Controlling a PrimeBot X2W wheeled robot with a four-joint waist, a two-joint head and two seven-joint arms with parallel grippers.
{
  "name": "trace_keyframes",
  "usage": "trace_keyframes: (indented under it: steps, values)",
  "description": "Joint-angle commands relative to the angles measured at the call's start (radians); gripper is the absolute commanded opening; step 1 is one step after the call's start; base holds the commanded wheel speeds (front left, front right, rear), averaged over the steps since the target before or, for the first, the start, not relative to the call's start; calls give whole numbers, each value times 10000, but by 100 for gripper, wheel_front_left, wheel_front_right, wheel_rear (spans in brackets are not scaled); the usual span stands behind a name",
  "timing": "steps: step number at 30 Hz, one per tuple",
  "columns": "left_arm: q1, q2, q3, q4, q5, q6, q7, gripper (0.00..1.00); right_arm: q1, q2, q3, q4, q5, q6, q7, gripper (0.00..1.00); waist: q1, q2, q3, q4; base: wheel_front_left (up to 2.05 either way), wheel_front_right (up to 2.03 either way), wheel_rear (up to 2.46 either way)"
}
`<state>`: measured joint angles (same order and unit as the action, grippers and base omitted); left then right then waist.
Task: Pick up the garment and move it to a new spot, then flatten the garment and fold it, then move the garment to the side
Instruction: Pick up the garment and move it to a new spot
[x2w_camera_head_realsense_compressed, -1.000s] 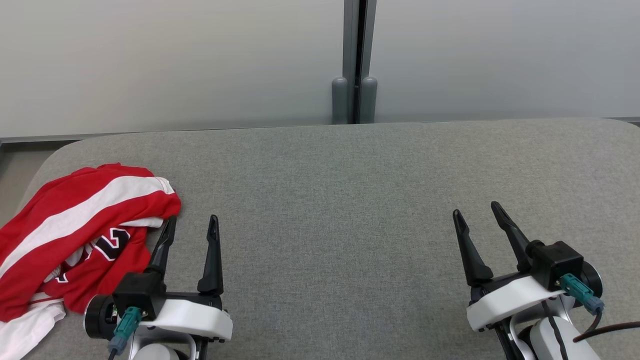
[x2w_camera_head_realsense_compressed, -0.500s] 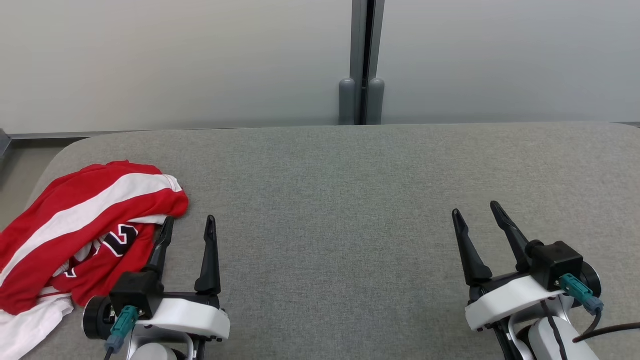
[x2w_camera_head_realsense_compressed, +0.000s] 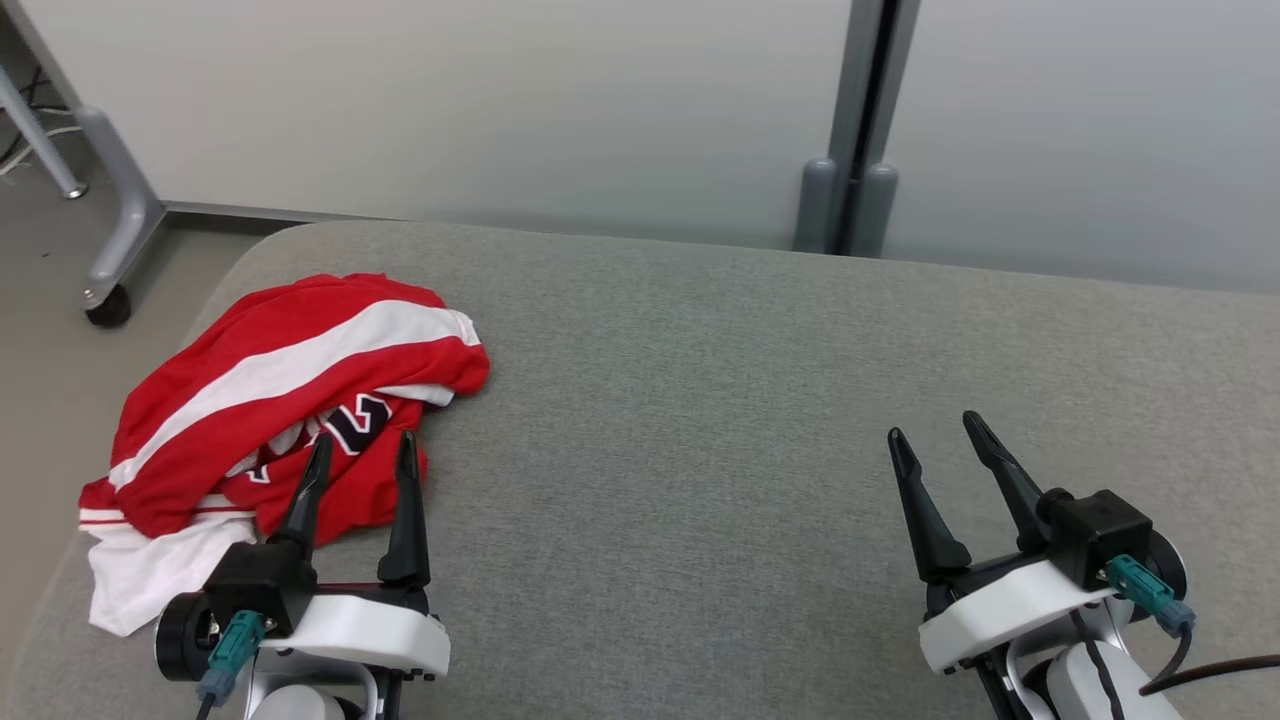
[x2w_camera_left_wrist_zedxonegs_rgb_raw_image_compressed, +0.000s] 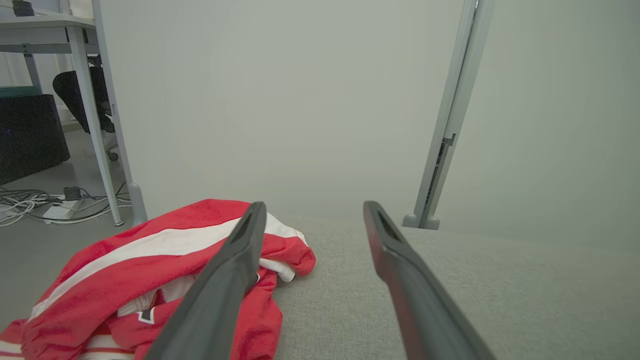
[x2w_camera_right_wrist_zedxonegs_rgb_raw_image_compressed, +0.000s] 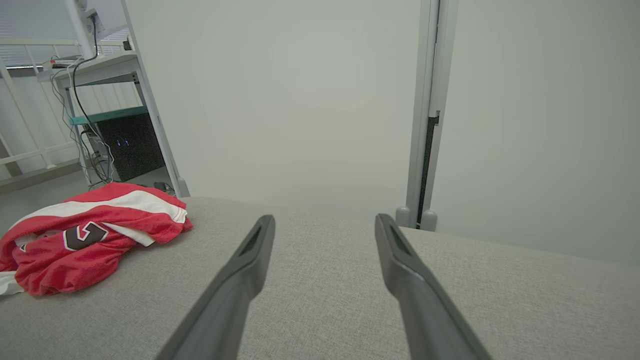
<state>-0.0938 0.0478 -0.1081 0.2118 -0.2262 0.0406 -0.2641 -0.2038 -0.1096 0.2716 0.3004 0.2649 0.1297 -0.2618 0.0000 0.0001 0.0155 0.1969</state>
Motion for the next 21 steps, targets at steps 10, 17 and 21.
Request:
trace_keyframes:
  steps: [10, 17, 21]
  values:
    - [215, 42, 321, 204, 125, -102, -5, 100, 124, 13, 300, 34, 251, 19, -46, 100, 0, -1, -198, 1848, 0, 0, 0]
    - [275, 45, 518, 312, 136, -233, -7, 100, 150, 55, 488, 75, 333, 19, -46, 100, 0, -1, -219, 2572, 0, 0, 0]
    - [270, 43, 570, 326, 80, -170, -5, 100, 123, 58, 527, 83, 323, 19, -46, 100, 0, -1, -204, 2727, 0, 0, 0]
